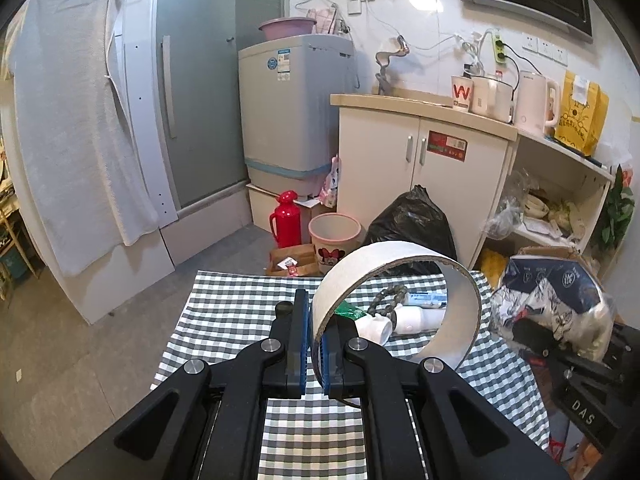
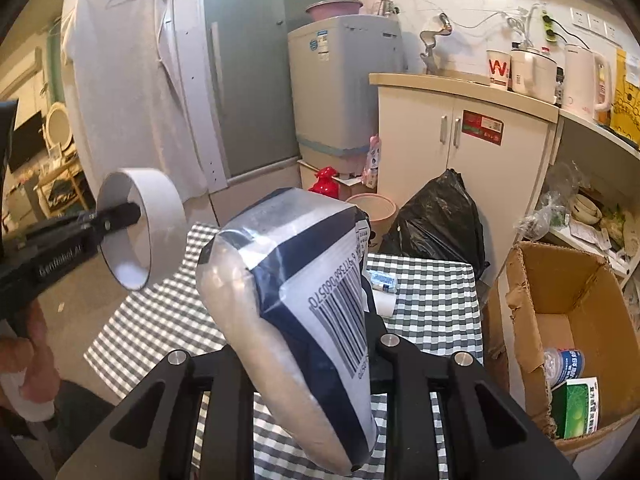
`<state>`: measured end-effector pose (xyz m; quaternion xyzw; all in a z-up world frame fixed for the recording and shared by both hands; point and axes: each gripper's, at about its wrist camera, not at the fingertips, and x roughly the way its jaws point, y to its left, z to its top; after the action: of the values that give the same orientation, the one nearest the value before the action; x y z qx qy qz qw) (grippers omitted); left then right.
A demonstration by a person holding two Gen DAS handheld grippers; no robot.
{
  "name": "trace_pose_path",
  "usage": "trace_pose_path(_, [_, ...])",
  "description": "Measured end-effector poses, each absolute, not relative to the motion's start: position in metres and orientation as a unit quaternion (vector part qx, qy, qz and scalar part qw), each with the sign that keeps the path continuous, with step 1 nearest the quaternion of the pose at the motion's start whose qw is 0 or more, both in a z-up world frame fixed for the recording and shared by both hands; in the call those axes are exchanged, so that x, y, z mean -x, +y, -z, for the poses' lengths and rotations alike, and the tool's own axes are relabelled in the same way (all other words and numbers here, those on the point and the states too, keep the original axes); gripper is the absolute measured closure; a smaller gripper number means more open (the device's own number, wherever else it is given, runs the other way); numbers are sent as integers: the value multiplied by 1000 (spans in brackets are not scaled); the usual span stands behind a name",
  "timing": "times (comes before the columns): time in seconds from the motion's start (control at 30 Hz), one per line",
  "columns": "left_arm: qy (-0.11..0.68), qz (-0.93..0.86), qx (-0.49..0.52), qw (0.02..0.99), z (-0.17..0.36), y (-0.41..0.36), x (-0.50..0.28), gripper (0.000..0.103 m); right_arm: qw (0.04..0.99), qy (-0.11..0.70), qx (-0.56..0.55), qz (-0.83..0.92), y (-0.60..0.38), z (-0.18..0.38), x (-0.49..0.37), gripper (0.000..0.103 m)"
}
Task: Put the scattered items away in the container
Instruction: 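Carry the package and tape roll with both tools toward the cardboard box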
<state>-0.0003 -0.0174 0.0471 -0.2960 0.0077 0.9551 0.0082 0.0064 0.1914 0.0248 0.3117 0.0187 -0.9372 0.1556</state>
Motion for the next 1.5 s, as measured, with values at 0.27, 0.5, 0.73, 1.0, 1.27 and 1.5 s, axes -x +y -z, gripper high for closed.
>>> trace_pose_path(0.27, [12,-955,296,9,-53,2,3,98,152,12,-298,942,217,-32,-11,81])
trace_pose_path(0.5, [12,-955,295,34,-57,31,14,98,125,12,-288,949,244,-44,-11,81])
trace_pose_path(0.73, [18,-954,292,69,-62,67,27,98,84,8,-282,956,278,-55,-9,81])
trace_pose_path(1.0, [28,-949,291,116,-64,115,39,98,39,4,-274,961,316,-65,-10,81])
trace_pose_path(1.27, [44,-943,292,156,-62,162,46,98,-5,-5,-273,962,355,-68,-12,81])
trace_pose_path(1.5, [54,-938,292,179,-61,194,47,98,-33,-14,-275,961,388,-66,-18,81])
